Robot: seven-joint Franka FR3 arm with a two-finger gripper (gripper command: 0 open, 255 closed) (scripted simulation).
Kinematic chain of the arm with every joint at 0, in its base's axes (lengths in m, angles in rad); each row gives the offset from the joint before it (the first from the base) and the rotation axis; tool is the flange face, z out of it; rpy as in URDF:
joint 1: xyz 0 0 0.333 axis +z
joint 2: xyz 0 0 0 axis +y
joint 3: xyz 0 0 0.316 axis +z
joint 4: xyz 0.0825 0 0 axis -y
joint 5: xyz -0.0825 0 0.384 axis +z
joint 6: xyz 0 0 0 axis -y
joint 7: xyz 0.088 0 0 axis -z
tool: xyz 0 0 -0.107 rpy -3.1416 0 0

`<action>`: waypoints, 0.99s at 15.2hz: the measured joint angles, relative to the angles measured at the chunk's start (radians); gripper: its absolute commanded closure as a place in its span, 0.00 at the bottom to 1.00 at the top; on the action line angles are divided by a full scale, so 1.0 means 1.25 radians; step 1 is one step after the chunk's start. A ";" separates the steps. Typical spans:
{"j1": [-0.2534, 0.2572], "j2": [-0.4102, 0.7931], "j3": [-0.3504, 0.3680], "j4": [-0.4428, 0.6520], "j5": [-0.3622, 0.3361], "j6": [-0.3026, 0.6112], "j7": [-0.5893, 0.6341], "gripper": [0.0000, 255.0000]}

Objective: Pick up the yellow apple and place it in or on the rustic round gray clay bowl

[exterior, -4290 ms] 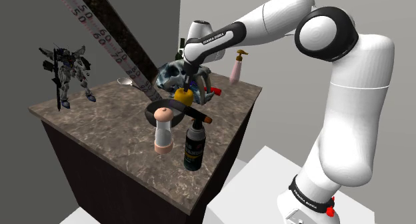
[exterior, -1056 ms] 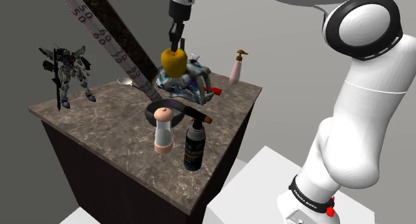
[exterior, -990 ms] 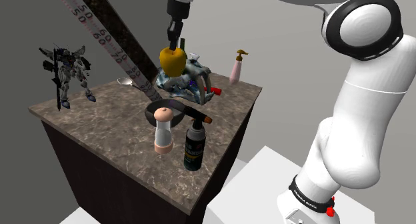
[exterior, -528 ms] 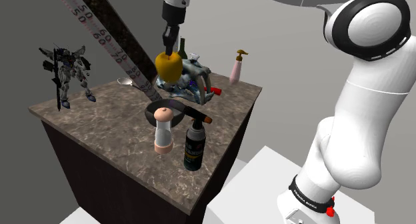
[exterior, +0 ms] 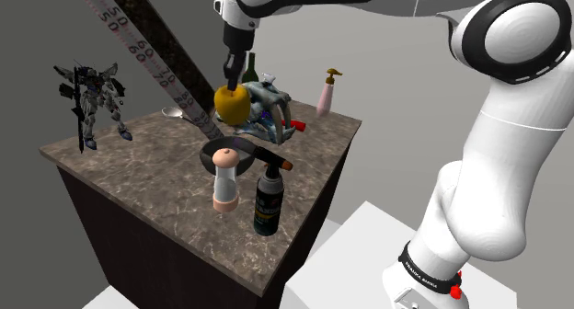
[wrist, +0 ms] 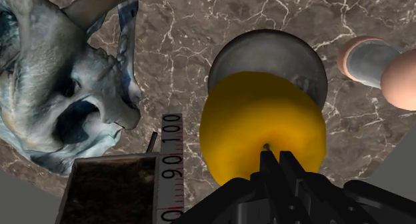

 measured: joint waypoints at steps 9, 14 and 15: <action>-0.002 -0.006 -0.001 -0.106 -0.004 0.099 0.008 1.00; -0.001 0.004 -0.001 -0.148 -0.006 0.151 0.015 1.00; -0.001 0.004 -0.001 -0.151 -0.007 0.155 0.015 1.00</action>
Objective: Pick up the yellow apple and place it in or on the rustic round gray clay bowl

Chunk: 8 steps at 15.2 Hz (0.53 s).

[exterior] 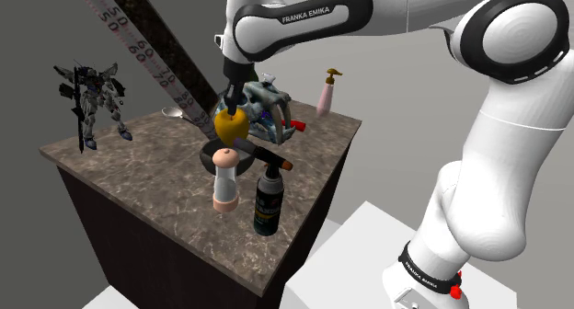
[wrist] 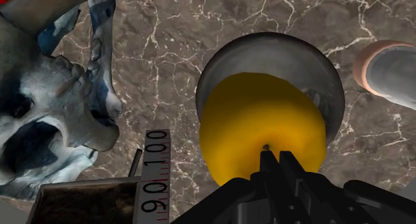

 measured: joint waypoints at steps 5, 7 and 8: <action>0.000 -0.001 0.000 -0.006 0.000 0.005 0.000 1.00; 0.000 -0.001 0.000 -0.006 0.000 0.006 0.000 0.00; 0.000 -0.001 0.000 -0.006 0.000 0.006 0.000 0.00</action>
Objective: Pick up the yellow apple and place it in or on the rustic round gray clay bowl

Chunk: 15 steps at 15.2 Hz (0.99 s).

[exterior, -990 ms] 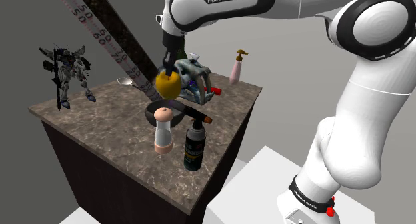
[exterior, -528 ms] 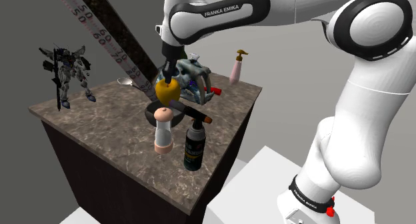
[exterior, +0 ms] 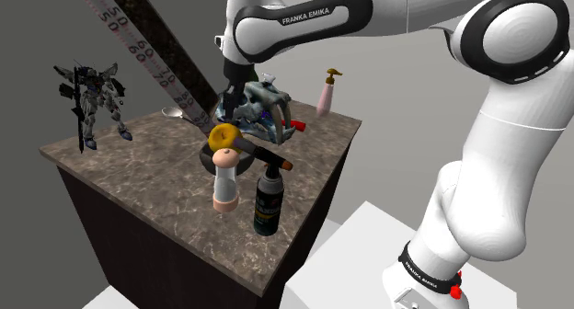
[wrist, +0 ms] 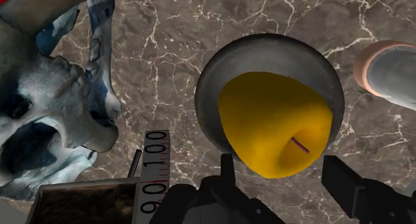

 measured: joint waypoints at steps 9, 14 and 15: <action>0.005 -0.033 0.004 0.045 0.001 -0.078 0.000 0.00; 0.005 -0.034 0.004 0.056 0.001 -0.090 -0.001 0.00; 0.005 -0.034 0.004 0.056 0.001 -0.090 -0.001 0.00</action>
